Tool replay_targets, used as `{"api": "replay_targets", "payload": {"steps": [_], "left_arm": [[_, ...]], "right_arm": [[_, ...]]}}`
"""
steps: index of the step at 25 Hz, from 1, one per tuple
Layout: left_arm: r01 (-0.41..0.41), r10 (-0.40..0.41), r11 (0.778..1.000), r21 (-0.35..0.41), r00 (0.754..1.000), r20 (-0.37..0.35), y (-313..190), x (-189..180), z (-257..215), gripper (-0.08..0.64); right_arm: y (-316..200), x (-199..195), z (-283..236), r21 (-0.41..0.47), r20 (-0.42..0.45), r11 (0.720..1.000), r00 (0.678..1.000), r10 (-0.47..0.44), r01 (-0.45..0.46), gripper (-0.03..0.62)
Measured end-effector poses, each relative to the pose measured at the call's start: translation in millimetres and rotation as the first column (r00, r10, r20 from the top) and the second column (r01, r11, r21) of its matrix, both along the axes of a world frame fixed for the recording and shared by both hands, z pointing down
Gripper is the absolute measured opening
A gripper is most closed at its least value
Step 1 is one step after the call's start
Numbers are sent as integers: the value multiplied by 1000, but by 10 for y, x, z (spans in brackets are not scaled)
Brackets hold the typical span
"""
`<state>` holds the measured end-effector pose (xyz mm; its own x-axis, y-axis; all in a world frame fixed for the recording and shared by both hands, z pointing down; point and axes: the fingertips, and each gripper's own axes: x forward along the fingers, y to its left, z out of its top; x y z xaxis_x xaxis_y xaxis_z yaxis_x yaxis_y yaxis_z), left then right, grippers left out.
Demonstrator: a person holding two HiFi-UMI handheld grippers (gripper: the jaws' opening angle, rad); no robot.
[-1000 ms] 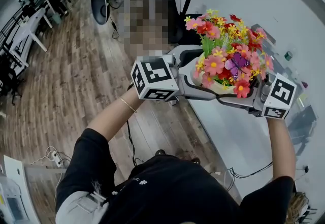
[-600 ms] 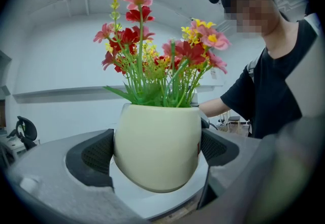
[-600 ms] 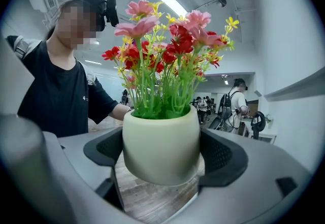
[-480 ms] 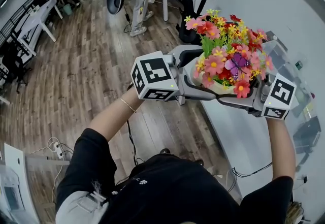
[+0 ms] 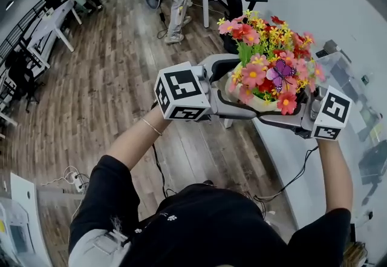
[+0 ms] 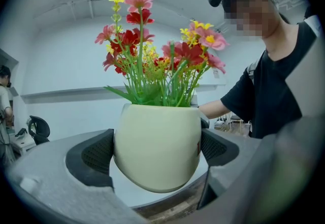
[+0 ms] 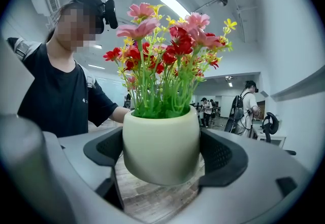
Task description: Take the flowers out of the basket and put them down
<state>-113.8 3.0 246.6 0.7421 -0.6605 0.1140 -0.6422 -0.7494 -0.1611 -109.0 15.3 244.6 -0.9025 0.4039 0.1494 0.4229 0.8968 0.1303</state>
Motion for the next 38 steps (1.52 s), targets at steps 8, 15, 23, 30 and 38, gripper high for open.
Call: {"api": "replay_targets", "payload": {"steps": [8, 15, 23, 30, 38], "left_arm": [[37, -37, 999, 6, 999, 8, 39, 72, 27, 520], [99, -99, 995, -6, 995, 7, -21, 137, -24, 520], [160, -160, 987, -9, 987, 9, -13, 165, -68, 520], [208, -207, 978, -15, 978, 10, 54, 160, -112, 520], [240, -240, 971, -15, 971, 5, 141, 193, -221, 520]], "right_arm": [[49, 74, 25, 28, -20, 999, 999, -35, 36, 459], [-20, 147, -28, 13, -14, 995, 995, -101, 101, 459], [-16, 186, -79, 1, 9, 987, 986, -164, 164, 459], [47, 189, -129, -12, 26, 977, 977, -212, 212, 459], [128, 225, -234, -19, 22, 969, 969, -245, 246, 459]]}}
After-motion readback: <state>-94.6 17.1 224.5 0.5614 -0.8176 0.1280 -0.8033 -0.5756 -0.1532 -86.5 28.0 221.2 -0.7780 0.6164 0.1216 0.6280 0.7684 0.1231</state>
